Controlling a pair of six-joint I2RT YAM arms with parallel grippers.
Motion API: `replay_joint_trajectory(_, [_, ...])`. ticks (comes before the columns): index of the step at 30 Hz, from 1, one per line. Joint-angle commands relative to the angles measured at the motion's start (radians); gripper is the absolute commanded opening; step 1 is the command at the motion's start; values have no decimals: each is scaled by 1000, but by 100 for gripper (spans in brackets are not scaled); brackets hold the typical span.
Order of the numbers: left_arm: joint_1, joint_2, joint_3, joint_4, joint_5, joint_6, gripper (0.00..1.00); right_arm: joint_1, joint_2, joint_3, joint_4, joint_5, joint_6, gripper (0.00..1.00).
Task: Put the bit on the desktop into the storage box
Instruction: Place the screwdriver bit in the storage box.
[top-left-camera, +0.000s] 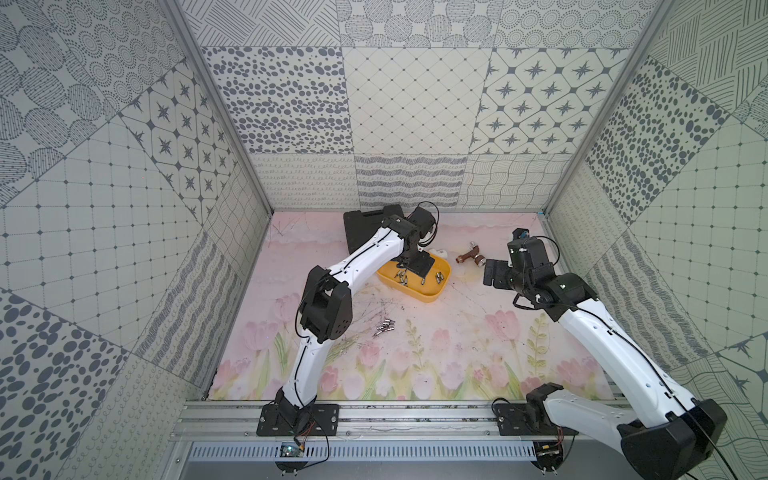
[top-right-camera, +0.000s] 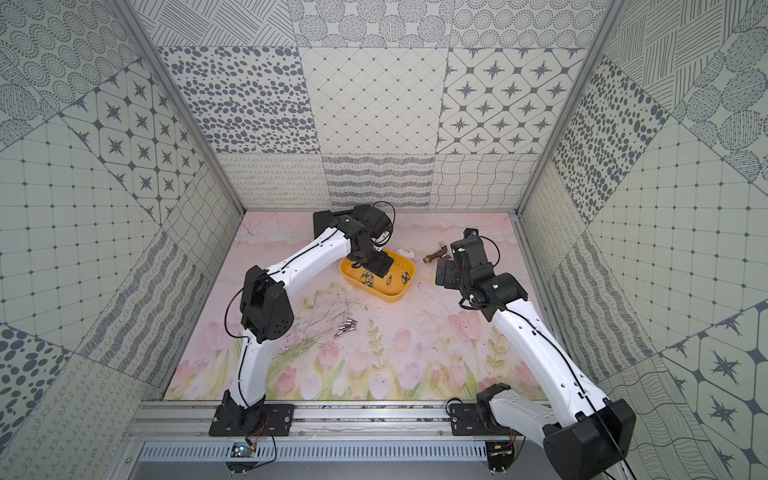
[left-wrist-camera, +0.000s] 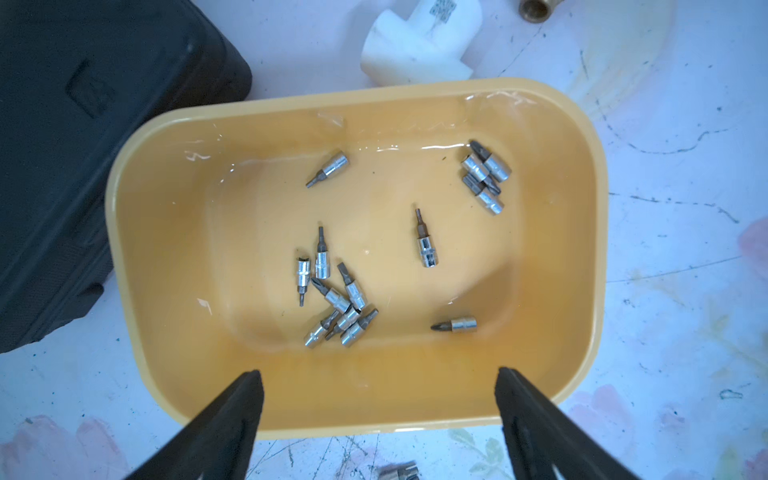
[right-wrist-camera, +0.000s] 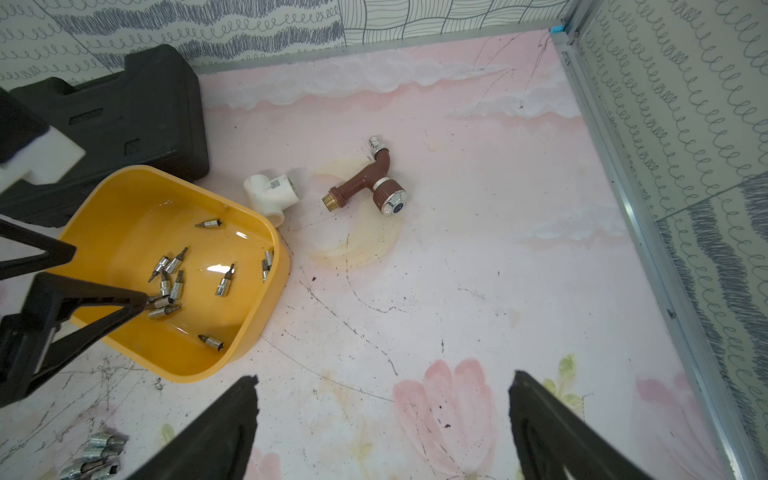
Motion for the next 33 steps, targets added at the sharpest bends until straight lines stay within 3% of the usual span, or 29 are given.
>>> replay_joint_trajectory(1, [4, -95, -74, 23, 0, 8, 95, -5, -23, -11, 32, 13, 1, 96])
replay_joint_trajectory(18, [4, -383, -393, 70, -14, -52, 95, -12, -39, -19, 30, 13, -3, 97])
replay_joint_trajectory(27, [5, -488, -613, 73, -22, -114, 87, -14, -47, -25, 32, 10, 0, 97])
replay_joint_trajectory(33, [6, -506, -768, 112, 36, -178, 78, -15, -46, -29, 31, 13, -3, 97])
